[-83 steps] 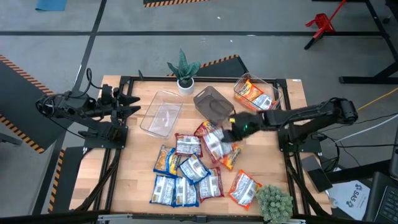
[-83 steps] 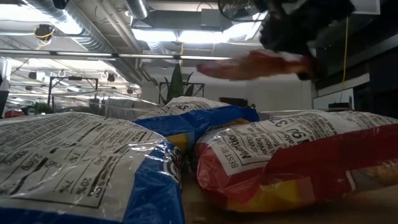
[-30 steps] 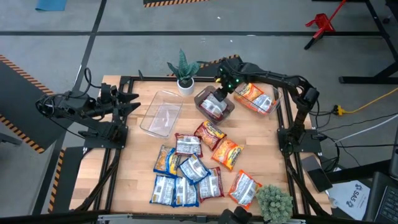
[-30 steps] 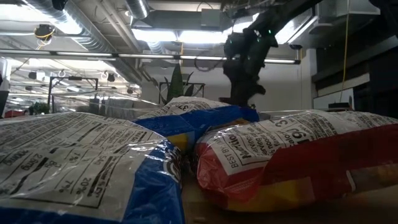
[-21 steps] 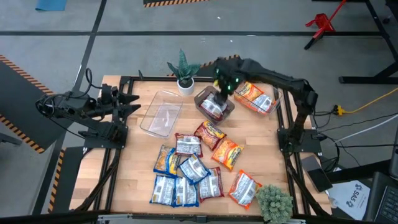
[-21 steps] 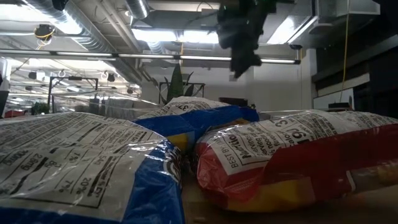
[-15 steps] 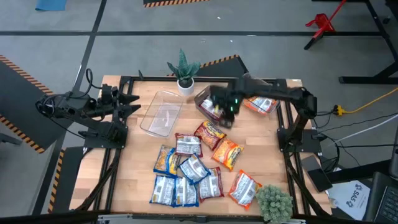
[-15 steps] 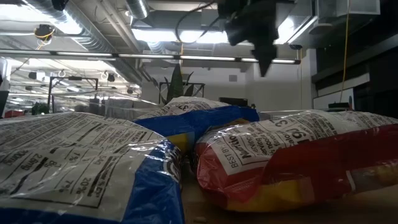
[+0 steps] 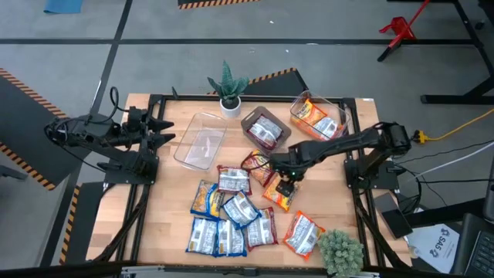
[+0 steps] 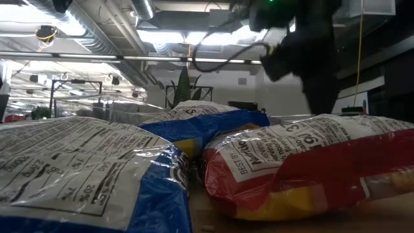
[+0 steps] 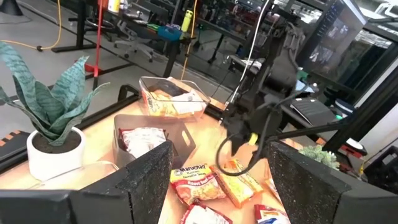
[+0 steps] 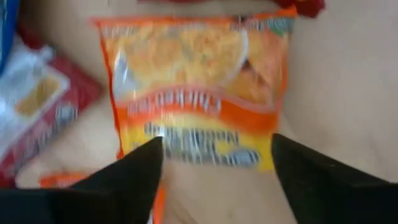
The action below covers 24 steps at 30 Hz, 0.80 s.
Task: Sort Maruchan noodles
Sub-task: Put the orange noodle pack into the right transparent bin
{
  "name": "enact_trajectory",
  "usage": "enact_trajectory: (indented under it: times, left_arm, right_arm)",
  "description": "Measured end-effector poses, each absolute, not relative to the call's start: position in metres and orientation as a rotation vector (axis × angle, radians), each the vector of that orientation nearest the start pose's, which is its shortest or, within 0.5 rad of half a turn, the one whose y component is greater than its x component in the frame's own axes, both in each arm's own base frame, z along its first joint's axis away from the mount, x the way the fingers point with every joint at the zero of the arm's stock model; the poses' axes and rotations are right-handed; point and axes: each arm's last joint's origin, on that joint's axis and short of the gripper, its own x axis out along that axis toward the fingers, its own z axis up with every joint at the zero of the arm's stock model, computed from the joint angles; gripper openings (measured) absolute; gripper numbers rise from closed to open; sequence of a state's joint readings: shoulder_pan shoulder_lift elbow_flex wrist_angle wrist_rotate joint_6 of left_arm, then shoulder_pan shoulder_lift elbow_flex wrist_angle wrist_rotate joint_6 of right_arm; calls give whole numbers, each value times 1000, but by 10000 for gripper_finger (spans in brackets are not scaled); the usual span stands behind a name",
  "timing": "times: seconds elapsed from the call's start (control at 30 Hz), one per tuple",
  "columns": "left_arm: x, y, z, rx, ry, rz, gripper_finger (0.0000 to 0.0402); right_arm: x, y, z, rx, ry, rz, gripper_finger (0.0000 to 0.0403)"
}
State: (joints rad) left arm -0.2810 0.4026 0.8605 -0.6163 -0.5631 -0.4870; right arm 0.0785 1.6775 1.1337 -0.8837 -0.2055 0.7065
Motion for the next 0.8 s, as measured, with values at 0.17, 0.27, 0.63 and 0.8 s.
enact_trajectory:
  times: [0.17,0.27,0.63,0.8]
  left_arm:
    - [63,-2,355,-424,73,311,258]
    - [63,-2,355,-425,72,311,258]
    - [63,-2,355,-445,64,325,258]
    - [63,-1,355,-443,61,338,258]
  right_arm:
    - [292,18,163,748,1405,-361,353]
    - [287,12,152,774,1390,-325,361]
    - [282,14,132,853,1339,-214,258]
    - [282,16,132,874,1352,-149,154]
